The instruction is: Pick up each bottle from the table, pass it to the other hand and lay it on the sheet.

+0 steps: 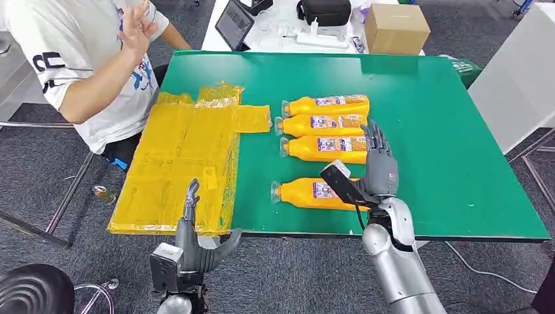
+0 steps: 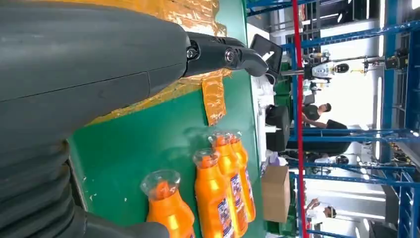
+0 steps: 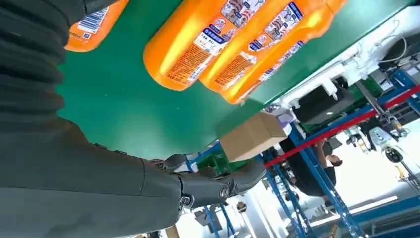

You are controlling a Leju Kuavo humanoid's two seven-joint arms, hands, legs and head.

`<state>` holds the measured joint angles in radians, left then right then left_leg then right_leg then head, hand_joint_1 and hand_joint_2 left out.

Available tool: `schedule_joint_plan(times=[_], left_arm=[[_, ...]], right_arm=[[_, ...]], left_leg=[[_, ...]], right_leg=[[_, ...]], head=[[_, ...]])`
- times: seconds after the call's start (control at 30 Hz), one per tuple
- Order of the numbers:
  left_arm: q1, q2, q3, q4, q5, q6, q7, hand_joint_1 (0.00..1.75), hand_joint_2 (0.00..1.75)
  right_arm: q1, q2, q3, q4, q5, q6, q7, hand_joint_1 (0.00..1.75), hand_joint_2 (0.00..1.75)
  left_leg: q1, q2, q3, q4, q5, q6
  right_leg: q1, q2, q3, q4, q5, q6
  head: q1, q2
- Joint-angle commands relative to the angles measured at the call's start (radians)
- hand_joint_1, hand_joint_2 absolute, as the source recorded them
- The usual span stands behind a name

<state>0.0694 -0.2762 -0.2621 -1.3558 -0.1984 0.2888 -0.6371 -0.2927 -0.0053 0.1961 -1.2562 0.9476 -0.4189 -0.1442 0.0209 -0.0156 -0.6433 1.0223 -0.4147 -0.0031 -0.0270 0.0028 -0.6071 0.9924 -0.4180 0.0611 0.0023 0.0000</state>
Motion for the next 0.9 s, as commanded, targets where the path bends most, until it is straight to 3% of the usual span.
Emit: schedule_joint_plan(times=[0.03, 0.23, 0.5, 0.7, 0.9], left_arm=[[-0.033, -0.007, 0.027, 0.056, -0.008, -0.03, 0.002, 0.0, 1.75], [-0.048, -0.018, 0.045, 0.112, -0.004, -0.048, -0.014, 0.0, 1.75], [-0.068, -0.023, 0.074, 0.152, 0.014, -0.051, -0.023, 0.0, 1.75], [-0.072, -0.025, 0.074, 0.158, 0.019, -0.057, -0.029, 0.0, 1.75], [-0.071, -0.025, 0.073, 0.157, 0.019, -0.058, -0.029, 0.0, 1.75]], right_arm=[[-0.145, -0.045, 0.1, 0.233, -0.065, 0.223, 0.042, 0.0, 1.75], [-0.248, -0.092, 0.23, 0.435, -0.157, 0.398, 0.002, 0.0, 1.75], [-0.275, -0.206, 0.324, 0.38, -0.304, 0.577, -0.071, 0.0, 1.75], [-0.264, -0.3, 0.386, 0.277, -0.381, 0.623, -0.055, 0.0, 1.75], [-0.259, -0.308, 0.389, 0.265, -0.388, 0.625, -0.053, 0.0, 1.75]], left_leg=[[0.0, 0.005, 0.005, -0.001, -0.002, 0.001], [0.0, 0.004, 0.008, -0.002, -0.001, 0.002], [0.0, 0.001, 0.008, -0.001, -0.002, 0.002], [-0.001, -0.001, 0.002, 0.0, 0.0, 0.002], [0.0, 0.002, 0.004, 0.0, -0.001, 0.002]], right_leg=[[0.001, 0.003, 0.004, -0.001, 0.0, -0.003], [0.001, 0.002, 0.007, -0.003, 0.0, -0.003], [0.001, -0.001, 0.008, -0.002, -0.002, -0.003], [0.0, -0.002, 0.002, 0.0, -0.001, -0.002], [0.001, 0.0, 0.004, -0.001, -0.001, -0.003]], head=[[0.0, 0.0], [0.0, 0.0], [0.0, 0.0], [0.0, 0.0], [0.0, 0.0]])
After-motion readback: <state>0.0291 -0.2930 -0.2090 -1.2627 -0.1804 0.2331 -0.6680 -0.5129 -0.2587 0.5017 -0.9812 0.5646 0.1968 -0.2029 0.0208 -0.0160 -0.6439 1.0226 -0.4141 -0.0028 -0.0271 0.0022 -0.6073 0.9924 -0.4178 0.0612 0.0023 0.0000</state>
